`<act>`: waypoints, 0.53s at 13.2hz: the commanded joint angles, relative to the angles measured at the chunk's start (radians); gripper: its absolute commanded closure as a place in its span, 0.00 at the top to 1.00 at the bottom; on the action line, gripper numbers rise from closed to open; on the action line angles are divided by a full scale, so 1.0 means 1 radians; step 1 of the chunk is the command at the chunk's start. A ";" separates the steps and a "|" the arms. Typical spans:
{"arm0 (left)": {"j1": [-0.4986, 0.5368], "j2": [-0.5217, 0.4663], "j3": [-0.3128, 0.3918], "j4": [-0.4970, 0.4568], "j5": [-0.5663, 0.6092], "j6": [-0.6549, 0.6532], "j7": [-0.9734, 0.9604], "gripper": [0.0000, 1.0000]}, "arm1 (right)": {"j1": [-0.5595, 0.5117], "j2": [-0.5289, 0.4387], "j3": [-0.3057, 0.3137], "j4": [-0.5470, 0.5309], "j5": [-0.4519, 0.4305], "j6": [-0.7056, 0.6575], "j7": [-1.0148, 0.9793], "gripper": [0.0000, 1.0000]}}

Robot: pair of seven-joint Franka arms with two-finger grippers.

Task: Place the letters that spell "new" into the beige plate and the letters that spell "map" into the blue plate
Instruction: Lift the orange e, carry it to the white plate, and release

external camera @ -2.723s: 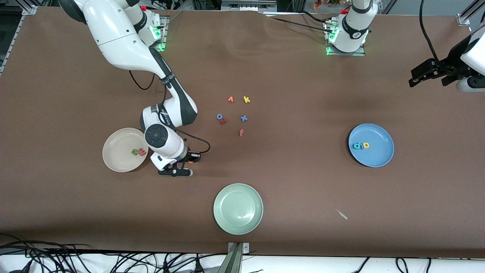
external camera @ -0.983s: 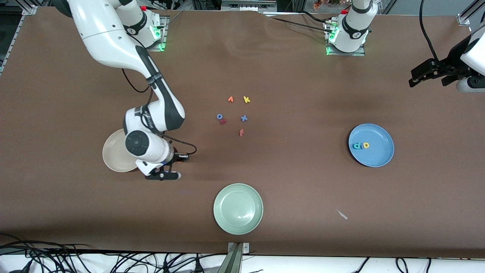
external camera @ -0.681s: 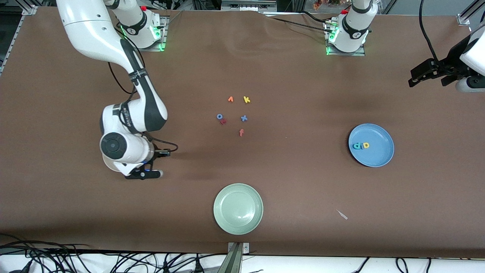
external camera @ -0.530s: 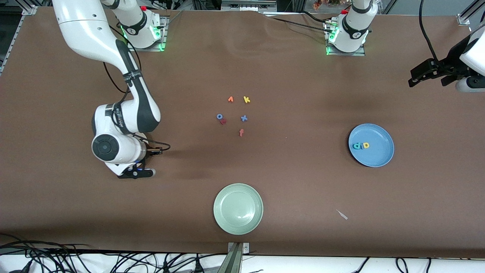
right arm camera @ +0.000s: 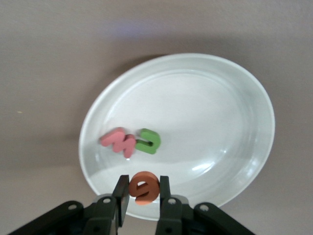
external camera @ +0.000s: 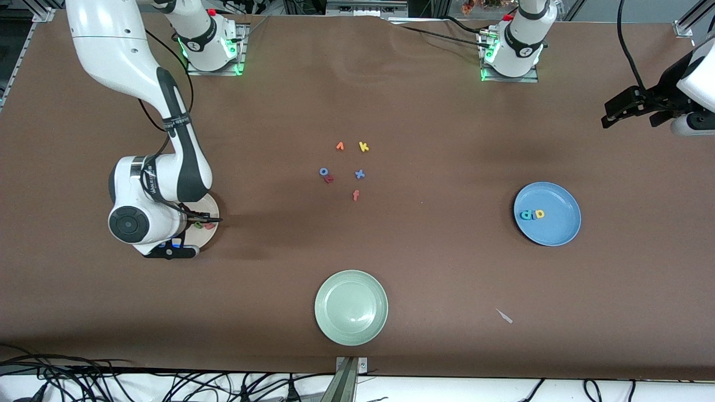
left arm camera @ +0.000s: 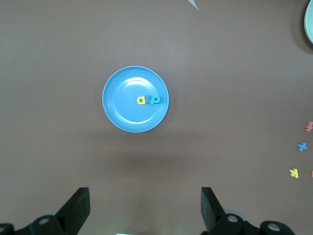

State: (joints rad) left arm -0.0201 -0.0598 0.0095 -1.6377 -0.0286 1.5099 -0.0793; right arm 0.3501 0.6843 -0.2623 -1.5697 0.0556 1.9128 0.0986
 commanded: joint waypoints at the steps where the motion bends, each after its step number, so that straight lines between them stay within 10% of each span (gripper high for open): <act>1: 0.000 0.008 0.004 0.024 -0.010 -0.014 -0.005 1.00 | -0.003 -0.029 0.003 -0.006 0.001 -0.009 0.004 1.00; 7: 0.002 0.008 0.007 0.024 -0.010 -0.016 -0.007 1.00 | 0.009 -0.060 0.021 0.111 0.016 -0.167 -0.002 1.00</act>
State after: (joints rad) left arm -0.0195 -0.0598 0.0134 -1.6377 -0.0286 1.5098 -0.0793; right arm 0.3605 0.6510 -0.2533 -1.4995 0.0584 1.8286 0.0991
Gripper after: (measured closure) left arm 0.000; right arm 0.000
